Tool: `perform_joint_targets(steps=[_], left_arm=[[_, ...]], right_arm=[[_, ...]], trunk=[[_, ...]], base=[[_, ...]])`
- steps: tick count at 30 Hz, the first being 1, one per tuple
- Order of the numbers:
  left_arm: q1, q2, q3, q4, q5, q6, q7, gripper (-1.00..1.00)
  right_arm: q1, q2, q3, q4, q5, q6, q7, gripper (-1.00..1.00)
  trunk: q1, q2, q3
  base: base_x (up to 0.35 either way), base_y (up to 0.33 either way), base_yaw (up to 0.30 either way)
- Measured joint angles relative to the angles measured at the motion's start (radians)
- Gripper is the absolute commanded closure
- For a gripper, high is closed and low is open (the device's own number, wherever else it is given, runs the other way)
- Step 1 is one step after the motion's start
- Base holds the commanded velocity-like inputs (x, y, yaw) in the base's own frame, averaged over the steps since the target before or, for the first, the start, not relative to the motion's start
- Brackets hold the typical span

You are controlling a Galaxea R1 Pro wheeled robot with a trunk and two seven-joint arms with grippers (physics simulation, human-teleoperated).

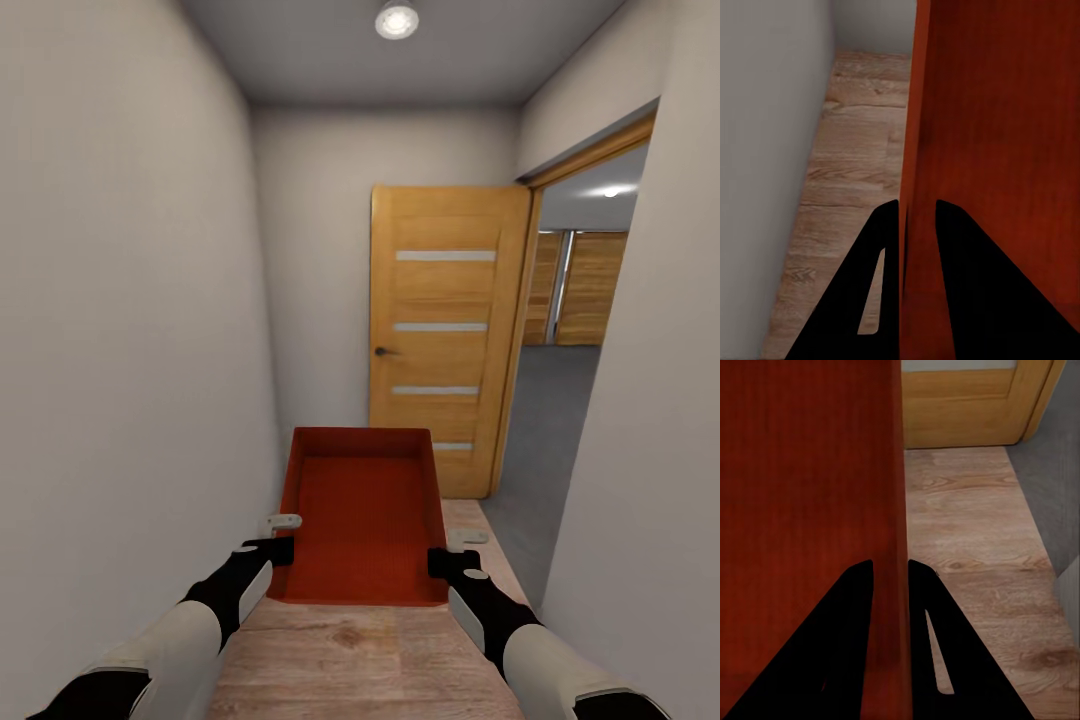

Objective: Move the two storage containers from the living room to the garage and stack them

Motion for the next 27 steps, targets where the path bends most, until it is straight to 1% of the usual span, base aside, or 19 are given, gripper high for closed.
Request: perform_joint_targets(steps=[27], left_arm=[[0.000, 0.000, 0.000, 0.000, 0.000, 0.000, 0.000, 1.00]], right_arm=[[0.000, 0.000, 0.000, 0.000, 0.000, 0.000, 0.000, 1.00]], trunk=[[0.000, 0.000, 0.000]], base=[[0.323, 0.000, 0.000]])
